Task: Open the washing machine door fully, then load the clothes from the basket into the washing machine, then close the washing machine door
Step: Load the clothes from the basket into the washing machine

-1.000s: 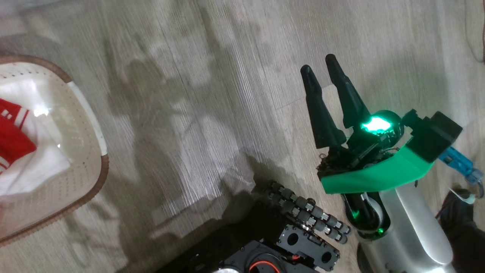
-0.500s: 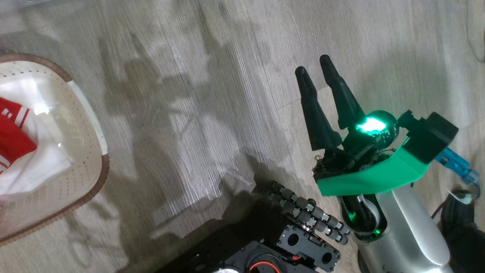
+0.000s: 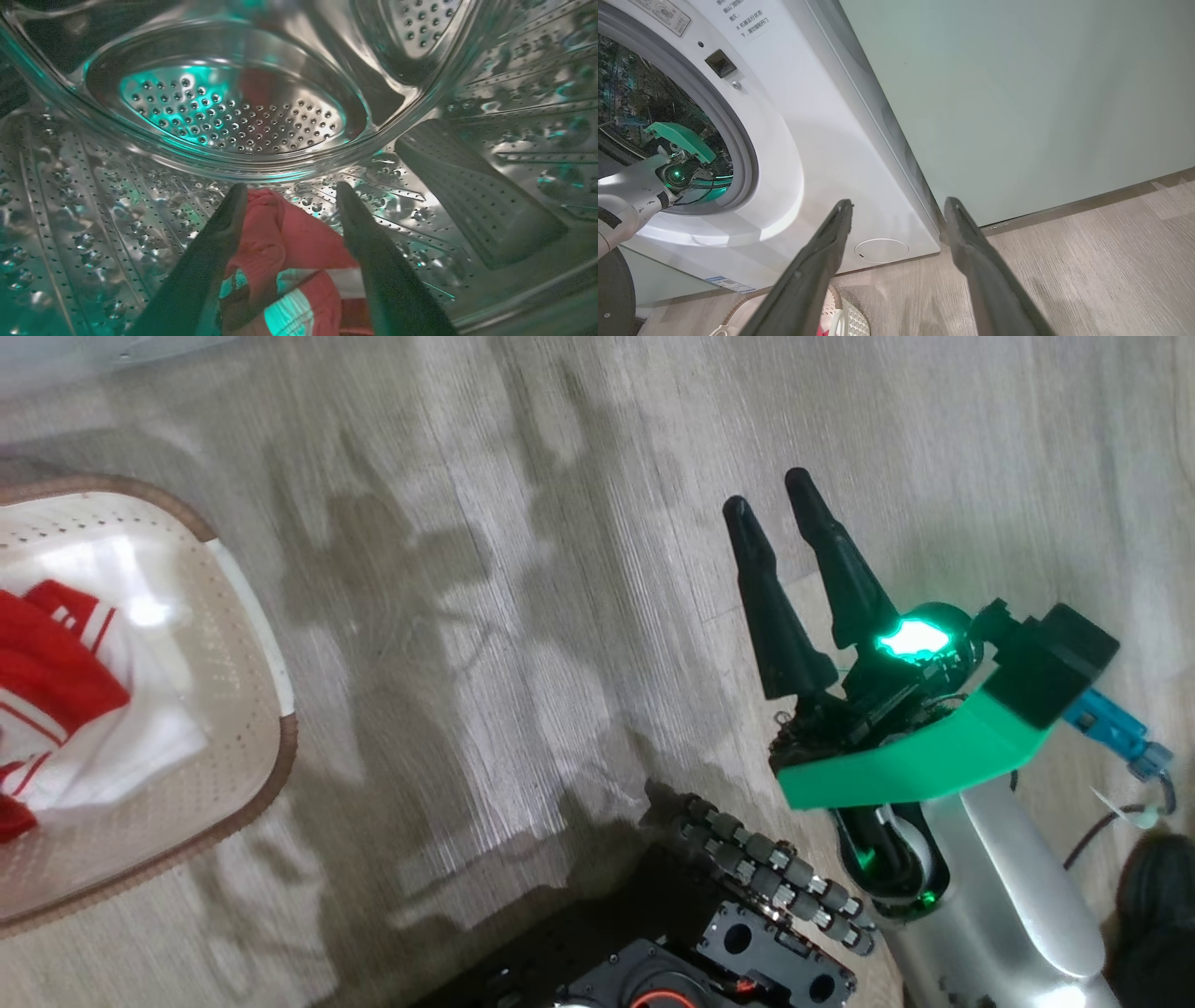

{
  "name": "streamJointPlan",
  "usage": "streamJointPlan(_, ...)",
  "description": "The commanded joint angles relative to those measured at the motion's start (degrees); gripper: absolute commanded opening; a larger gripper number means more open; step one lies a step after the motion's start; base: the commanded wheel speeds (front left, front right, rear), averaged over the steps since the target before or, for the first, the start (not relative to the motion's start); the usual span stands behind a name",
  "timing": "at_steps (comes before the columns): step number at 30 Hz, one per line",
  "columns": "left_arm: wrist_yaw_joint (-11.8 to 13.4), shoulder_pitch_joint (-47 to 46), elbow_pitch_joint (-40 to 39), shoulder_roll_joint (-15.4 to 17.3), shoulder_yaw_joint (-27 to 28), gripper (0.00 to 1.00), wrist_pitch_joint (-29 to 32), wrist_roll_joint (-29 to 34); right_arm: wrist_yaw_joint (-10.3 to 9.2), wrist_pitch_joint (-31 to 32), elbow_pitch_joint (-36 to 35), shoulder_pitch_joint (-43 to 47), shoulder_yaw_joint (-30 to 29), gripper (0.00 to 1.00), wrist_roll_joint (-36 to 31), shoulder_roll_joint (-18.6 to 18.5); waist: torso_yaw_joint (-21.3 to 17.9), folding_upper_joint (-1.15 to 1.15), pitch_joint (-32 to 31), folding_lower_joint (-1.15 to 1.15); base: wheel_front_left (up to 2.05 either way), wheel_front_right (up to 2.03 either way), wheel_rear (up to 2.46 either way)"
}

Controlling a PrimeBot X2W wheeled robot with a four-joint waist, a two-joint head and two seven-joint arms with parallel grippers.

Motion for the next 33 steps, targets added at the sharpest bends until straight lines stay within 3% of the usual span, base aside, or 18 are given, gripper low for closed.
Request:
streamJointPlan(1, 0.57, 0.97, -1.84, 1.43, 0.38, 1.0, -0.31, -0.06, 0.0, -0.37, -1.14, 1.38, 0.41, 1.0, -0.87, -0.22, 0.61, 0.0, -0.72, 0.0, 0.0, 0.0, 0.0)
streamJointPlan(18, 4.22, 15.81, -7.86, -4.65, 2.39, 1.0, -2.62, -5.07, 0.0, -0.37, 1.25, 2.43, -3.06, 1.0, -5.55, -0.22, 6.54, 0.0, -8.89, 0.0, 0.0, 0.0, 0.0)
streamJointPlan(33, 8.97, 37.12, -29.38, -11.99, 4.39, 1.0, -3.25, -8.59, 0.0, -0.37, 5.19, 4.65, -7.6, 1.0, -12.61, -0.22, 14.81, 0.0, -19.91, 0.0, 0.0, 0.0, 0.0)
